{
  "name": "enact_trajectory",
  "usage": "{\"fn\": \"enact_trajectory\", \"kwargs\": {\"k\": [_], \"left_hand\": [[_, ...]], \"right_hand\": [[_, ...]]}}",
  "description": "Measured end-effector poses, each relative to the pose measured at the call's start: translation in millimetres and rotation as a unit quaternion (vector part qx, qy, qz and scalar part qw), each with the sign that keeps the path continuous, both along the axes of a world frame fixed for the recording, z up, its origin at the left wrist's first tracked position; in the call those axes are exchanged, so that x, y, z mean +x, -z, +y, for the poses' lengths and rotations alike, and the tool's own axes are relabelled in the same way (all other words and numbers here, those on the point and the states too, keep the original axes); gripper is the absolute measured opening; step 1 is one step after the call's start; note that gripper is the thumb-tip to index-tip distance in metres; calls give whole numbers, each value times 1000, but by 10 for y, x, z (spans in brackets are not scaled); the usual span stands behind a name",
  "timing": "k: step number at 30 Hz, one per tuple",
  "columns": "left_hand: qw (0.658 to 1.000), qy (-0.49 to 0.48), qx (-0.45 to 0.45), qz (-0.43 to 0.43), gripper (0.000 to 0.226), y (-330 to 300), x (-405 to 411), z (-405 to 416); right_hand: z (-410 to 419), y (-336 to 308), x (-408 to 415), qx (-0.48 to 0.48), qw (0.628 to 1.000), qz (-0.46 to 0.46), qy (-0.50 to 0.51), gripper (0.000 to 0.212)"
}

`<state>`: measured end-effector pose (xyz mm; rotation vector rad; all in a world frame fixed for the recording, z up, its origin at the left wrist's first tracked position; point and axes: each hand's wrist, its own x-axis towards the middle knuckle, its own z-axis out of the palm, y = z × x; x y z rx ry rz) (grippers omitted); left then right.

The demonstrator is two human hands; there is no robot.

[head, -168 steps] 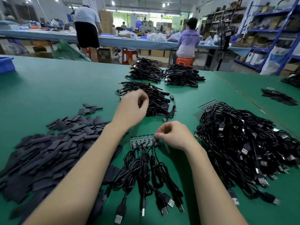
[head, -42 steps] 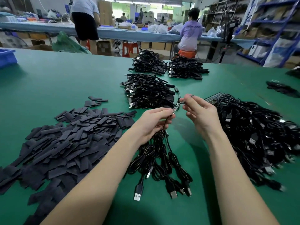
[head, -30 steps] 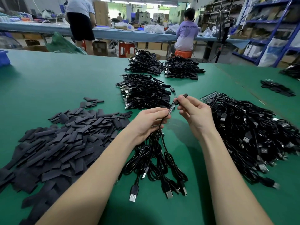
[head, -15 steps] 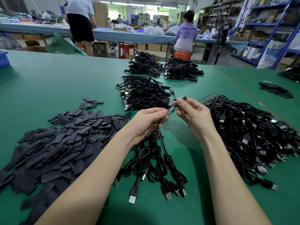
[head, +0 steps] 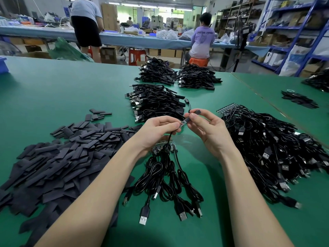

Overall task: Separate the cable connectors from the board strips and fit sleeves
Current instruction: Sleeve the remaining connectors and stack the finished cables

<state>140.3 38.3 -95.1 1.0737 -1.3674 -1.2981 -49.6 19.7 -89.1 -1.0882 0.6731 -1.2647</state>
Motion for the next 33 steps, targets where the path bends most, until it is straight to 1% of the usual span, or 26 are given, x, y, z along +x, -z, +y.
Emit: {"fn": "enact_trajectory", "kwargs": {"k": [4,6,11,15,20,24,27,33], "left_hand": [[1000,8,-14,1,14,9,20,0],[1000,12,-20,1,9,6,18,4],[999,5,-28,26,8,12,34,-16],[999,5,-41,22,7,41,6,-29],[993,-4,-112,-41,16,7,35,-37],[987,-29,-147,-60,23,33,29,-54],[985,-38,-157,-63,19,42,20,-67],[971,-62,-210,-97,8,56,-17,-71]], "right_hand": [[11,0,-12,6,999,-19,-24,10],[8,5,-33,13,999,-25,-38,10],[-5,4,-56,16,998,-11,-66,11],[-19,30,-22,14,998,0,-58,14],[-48,63,-3,24,999,-36,1,22],[-50,71,19,23,1000,-11,4,24],[-40,81,45,20,1000,-13,3,25],[-46,119,82,32,999,-30,10,25]]}}
